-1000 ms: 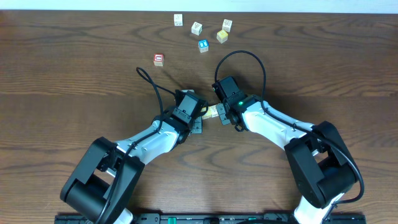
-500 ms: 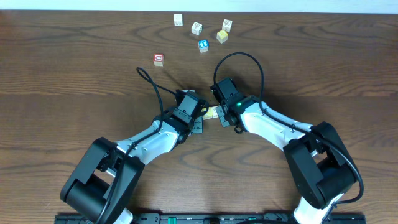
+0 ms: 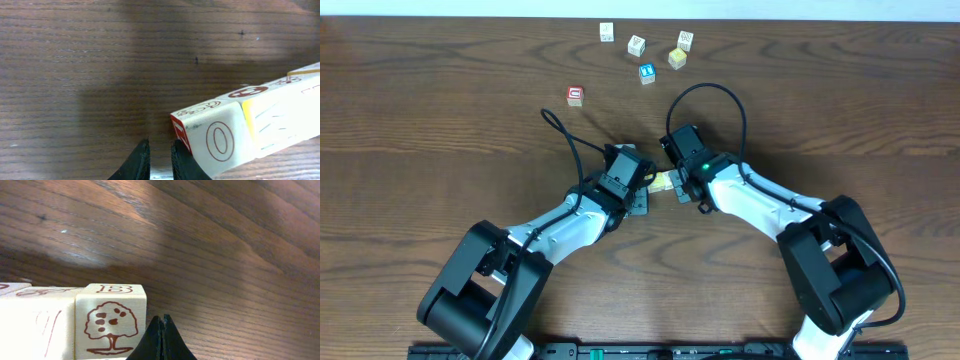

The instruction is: Lift 4 blocks

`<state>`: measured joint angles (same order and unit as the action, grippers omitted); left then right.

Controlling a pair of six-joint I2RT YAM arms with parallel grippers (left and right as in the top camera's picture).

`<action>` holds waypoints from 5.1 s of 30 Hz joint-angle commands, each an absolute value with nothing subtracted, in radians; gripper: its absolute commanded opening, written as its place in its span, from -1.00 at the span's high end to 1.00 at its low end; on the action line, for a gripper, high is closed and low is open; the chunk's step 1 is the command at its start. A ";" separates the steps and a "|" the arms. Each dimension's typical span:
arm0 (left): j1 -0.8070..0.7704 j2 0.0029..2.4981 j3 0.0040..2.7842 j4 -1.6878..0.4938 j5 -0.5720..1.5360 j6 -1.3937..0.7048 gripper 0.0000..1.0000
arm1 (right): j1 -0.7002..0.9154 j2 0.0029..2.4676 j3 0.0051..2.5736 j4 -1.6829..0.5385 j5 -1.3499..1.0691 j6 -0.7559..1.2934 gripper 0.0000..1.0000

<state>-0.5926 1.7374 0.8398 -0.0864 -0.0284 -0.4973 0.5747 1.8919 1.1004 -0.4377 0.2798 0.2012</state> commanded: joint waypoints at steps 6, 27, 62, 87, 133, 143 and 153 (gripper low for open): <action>-0.602 1.719 0.852 -0.082 -0.012 -0.488 0.66 | 0.561 1.907 1.120 -0.458 0.241 0.260 0.97; -0.601 1.719 0.852 -0.082 -0.013 -0.488 0.66 | 0.503 1.907 1.120 -0.476 0.340 0.300 0.98; -0.297 1.408 0.856 -0.143 -0.239 -0.300 0.86 | 0.332 1.745 1.208 -0.584 0.316 0.291 0.98; -0.236 0.293 0.856 -0.376 -0.537 -0.150 0.66 | 0.291 1.062 1.254 -0.803 0.317 0.226 0.65; -0.236 0.279 0.856 -0.388 -0.537 -0.150 -0.49 | 0.292 0.715 1.254 -1.062 0.234 0.223 -0.98; -0.236 0.279 0.856 -0.389 -0.537 -0.150 -0.50 | 0.292 0.497 1.254 -1.207 0.234 0.223 -0.98; -0.236 0.279 0.856 -0.411 -0.537 -0.150 -0.50 | 0.292 0.443 1.254 -1.355 0.238 0.223 -0.98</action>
<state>-0.2390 0.2798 0.8448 -0.4103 -0.5270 -0.1562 0.2932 0.4446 1.2446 -1.3327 0.2356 0.2230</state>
